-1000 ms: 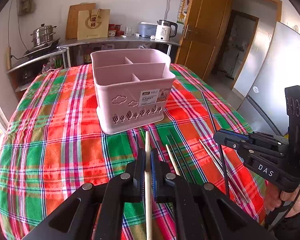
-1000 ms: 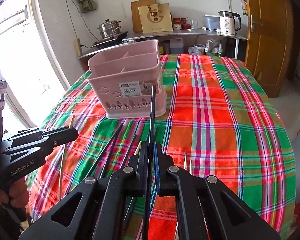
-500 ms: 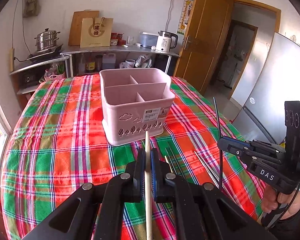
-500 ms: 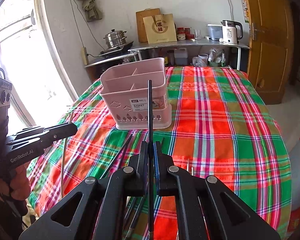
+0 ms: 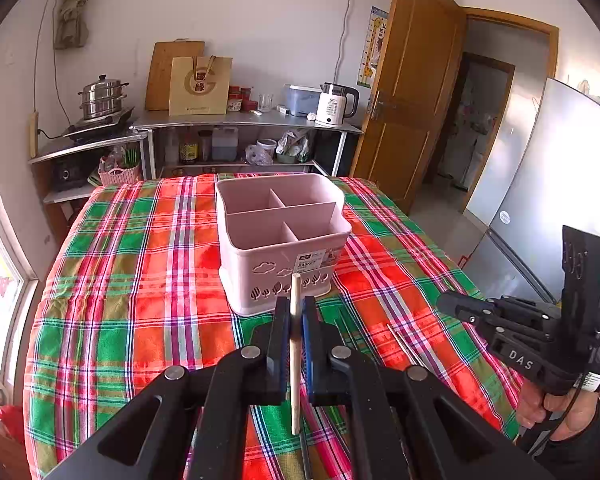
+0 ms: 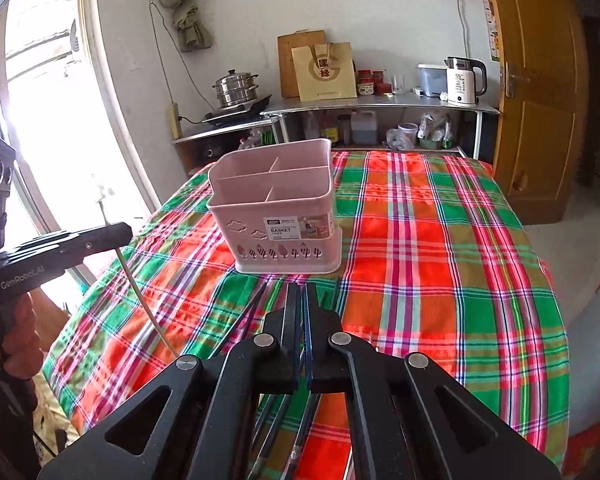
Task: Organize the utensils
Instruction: 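Lift both held chopsticks and carry them over the pink basket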
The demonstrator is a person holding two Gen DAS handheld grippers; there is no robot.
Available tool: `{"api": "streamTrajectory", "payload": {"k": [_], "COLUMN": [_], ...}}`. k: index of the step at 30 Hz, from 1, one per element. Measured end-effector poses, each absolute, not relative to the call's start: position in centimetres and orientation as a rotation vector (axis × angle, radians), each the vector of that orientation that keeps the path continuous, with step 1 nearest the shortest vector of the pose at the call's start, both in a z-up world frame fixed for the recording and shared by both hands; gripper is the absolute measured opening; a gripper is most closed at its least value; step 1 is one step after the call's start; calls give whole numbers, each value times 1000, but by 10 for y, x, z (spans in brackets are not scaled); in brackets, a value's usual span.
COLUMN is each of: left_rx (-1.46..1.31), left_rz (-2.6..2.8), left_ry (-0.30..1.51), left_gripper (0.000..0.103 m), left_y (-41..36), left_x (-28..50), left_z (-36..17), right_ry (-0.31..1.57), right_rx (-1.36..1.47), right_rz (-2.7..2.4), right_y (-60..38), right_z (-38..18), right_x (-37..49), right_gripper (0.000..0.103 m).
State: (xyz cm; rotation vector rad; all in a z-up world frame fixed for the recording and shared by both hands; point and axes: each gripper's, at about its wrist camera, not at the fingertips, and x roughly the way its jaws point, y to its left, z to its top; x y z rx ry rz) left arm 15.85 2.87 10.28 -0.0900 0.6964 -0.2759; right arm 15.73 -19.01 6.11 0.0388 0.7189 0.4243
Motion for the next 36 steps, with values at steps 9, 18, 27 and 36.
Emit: {"api": "streamTrajectory", "payload": {"k": [9, 18, 27, 36], "left_rx": [-79, -69, -63, -59], "left_rz": [-270, -268, -274, -275], "left_ry": [672, 675, 680, 674], "left_gripper": [5, 5, 5, 5], "left_y": [32, 35, 35, 33], "left_x": [154, 158, 160, 158], "left_z": [118, 119, 118, 123], "right_ry": [923, 1033, 1031, 864], "right_rx": [-18, -71, -46, 19], "right_rz": [390, 377, 393, 440], "right_y": [-177, -161, -166, -184], "right_z": [-6, -36, -31, 36], "right_x": [205, 237, 245, 215], "right_gripper": [15, 15, 6, 4]}}
